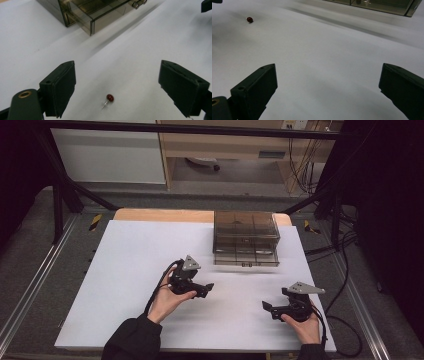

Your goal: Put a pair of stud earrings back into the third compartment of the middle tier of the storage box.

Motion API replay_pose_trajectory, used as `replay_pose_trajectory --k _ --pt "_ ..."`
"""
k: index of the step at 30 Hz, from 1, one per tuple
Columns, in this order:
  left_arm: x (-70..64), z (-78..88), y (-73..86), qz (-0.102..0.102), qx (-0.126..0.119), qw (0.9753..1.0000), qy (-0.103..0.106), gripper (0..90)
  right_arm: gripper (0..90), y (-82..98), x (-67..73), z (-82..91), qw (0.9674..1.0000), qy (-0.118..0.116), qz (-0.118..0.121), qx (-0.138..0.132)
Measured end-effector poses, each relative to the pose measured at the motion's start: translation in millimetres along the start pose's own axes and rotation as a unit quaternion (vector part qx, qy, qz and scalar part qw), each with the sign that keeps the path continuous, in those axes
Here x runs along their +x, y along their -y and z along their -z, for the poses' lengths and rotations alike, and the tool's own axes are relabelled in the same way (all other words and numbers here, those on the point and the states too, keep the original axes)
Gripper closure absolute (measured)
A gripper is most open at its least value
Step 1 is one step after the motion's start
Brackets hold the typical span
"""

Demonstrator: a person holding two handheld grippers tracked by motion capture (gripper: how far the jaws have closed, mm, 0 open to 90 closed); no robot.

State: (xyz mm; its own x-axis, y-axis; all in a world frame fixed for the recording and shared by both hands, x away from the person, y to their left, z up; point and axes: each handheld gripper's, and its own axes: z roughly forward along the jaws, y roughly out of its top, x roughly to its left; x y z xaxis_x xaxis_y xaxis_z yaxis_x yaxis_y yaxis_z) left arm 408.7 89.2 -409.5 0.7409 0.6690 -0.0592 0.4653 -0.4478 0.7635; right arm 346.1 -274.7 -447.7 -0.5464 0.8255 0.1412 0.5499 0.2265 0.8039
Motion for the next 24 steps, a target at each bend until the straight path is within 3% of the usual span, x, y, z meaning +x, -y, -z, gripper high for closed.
replay_pose_trajectory --k 6,11,24 --pt "2.5 -1.7 8.0 -0.007 0.013 0.9999 -0.002 19.7 2.4 0.2 -0.4 -0.4 1.0000 0.001 0.001 0.002" --pt "5.3 -6.7 14.8 -0.016 0.030 0.9992 -0.018 31.7 2.4 0.2 -0.2 0.0 1.0000 0.001 0.000 0.002" --pt "3.7 -14.1 24.4 -0.018 0.047 0.9987 -0.007 56.8 2.4 0.0 -0.1 0.0 1.0000 0.001 0.001 0.002"
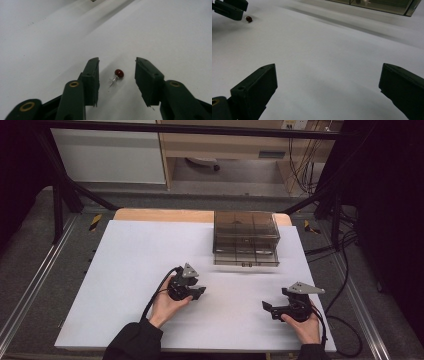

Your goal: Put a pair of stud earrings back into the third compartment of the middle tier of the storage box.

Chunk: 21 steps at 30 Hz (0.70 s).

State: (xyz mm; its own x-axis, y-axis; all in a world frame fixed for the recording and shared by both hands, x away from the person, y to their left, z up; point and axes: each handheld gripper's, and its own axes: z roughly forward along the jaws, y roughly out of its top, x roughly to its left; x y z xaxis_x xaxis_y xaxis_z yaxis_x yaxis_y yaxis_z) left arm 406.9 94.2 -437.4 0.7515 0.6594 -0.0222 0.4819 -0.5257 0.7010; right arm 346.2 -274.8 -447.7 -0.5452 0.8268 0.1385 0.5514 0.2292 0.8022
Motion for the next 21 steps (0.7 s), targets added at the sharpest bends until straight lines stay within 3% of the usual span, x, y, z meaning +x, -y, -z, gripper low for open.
replay_pose_trajectory --k 6,21 --pt "-1.4 -4.3 0.1 -0.009 0.005 0.9999 -0.004 63.8 2.4 0.0 0.1 -0.3 1.0000 0.000 0.002 0.000" --pt "2.8 -10.4 2.2 -0.008 0.015 0.9999 -0.001 79.0 2.5 -0.1 0.0 0.0 1.0000 0.000 0.001 -0.001"
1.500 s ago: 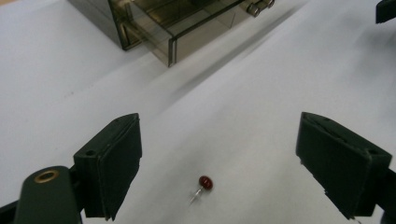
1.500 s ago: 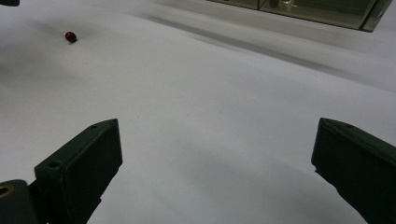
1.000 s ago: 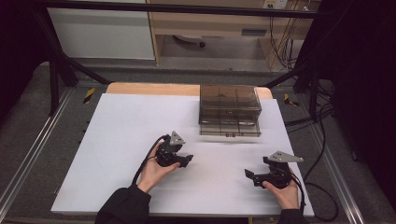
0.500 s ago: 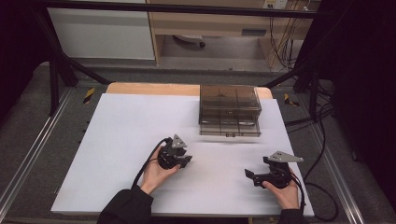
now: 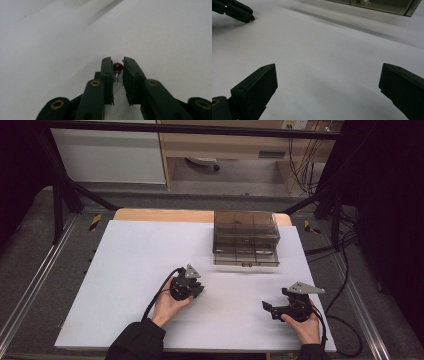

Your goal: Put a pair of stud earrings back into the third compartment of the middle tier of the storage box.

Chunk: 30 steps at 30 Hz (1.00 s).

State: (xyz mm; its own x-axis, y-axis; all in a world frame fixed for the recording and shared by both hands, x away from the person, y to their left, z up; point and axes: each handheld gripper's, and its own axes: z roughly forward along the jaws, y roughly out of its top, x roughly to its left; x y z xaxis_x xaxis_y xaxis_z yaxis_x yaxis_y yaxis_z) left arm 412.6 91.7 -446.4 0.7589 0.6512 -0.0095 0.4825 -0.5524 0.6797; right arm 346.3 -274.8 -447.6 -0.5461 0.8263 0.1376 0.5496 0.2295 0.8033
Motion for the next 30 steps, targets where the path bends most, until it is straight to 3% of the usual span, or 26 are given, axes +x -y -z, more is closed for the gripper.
replay_pose_trajectory --k 17,30 --pt "1.1 3.9 -2.4 0.011 -0.008 0.9999 0.005 81.8 2.5 0.0 0.1 -0.1 1.0000 0.000 0.001 0.001" --pt "-4.4 12.3 -18.3 0.015 -0.028 0.9995 0.001 81.9 2.5 -0.1 0.0 0.2 1.0000 0.000 0.000 0.000"
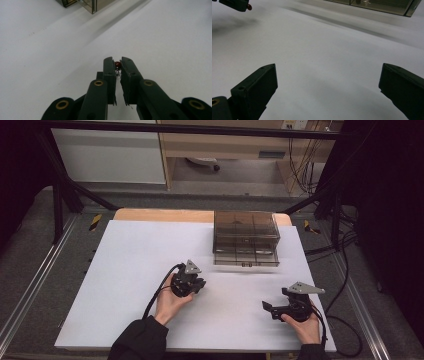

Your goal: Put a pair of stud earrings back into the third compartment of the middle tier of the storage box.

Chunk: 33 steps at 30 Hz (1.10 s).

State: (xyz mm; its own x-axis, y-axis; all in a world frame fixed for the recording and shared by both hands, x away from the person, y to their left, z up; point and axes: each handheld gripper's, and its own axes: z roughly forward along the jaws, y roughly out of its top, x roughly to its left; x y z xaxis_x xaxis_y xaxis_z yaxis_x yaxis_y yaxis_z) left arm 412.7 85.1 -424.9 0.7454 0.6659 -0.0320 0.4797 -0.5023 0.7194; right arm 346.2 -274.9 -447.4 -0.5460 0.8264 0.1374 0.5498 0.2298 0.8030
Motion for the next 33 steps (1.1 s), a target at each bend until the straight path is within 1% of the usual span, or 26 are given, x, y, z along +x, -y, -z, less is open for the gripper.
replay_pose_trajectory --k 11,16,20,25,27,33 --pt "-11.8 -0.2 -22.7 -0.005 -0.013 0.9999 -0.001 81.9 2.5 -0.1 -0.2 0.3 1.0000 0.002 -0.001 -0.001" --pt "-19.7 -2.5 -35.6 -0.015 -0.019 0.9997 0.003 82.0 2.5 -0.1 0.3 0.0 1.0000 0.002 -0.001 -0.002" --pt "-24.5 -6.4 -46.2 -0.021 -0.022 0.9995 0.005 82.0 2.4 0.0 0.0 0.6 1.0000 0.002 0.000 -0.001" --pt "-29.5 -12.3 -58.8 -0.023 -0.025 0.9994 0.006 82.0 2.4 -0.2 -0.5 1.2 1.0000 0.001 -0.001 -0.005" --pt "-32.2 -15.4 -64.4 -0.025 -0.026 0.9993 0.010 81.9 2.4 -0.2 -0.6 1.3 1.0000 0.001 -0.002 -0.004" --pt "-40.6 -24.9 -78.7 -0.030 -0.028 0.9991 0.011 82.0 2.4 -0.3 -0.8 1.7 1.0000 0.000 -0.001 -0.003"
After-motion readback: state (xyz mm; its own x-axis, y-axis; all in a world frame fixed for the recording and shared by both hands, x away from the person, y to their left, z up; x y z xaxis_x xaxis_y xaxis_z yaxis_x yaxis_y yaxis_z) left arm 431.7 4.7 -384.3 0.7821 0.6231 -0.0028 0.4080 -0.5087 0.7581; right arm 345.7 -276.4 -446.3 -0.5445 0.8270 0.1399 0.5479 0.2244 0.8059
